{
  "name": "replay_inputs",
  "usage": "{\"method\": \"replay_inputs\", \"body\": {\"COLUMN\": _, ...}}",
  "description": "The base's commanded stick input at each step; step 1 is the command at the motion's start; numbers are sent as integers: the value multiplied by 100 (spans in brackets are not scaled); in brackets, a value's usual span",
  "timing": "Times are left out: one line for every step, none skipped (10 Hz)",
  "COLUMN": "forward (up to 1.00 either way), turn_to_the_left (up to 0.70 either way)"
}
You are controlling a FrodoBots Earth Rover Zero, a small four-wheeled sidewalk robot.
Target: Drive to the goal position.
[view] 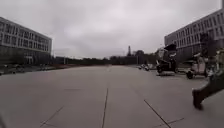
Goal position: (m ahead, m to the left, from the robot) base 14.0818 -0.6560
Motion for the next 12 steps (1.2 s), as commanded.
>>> {"method": "replay_inputs", "body": {"forward": 100, "turn_to_the_left": 0}}
{"method": "replay_inputs", "body": {"forward": 100, "turn_to_the_left": 0}}
{"method": "replay_inputs", "body": {"forward": 100, "turn_to_the_left": 0}}
{"method": "replay_inputs", "body": {"forward": 100, "turn_to_the_left": 0}}
{"method": "replay_inputs", "body": {"forward": 100, "turn_to_the_left": 0}}
{"method": "replay_inputs", "body": {"forward": 100, "turn_to_the_left": 0}}
{"method": "replay_inputs", "body": {"forward": 100, "turn_to_the_left": 0}}
{"method": "replay_inputs", "body": {"forward": 100, "turn_to_the_left": 0}}
{"method": "replay_inputs", "body": {"forward": 100, "turn_to_the_left": 0}}
{"method": "replay_inputs", "body": {"forward": 100, "turn_to_the_left": 0}}
{"method": "replay_inputs", "body": {"forward": 100, "turn_to_the_left": 0}}
{"method": "replay_inputs", "body": {"forward": 100, "turn_to_the_left": 0}}
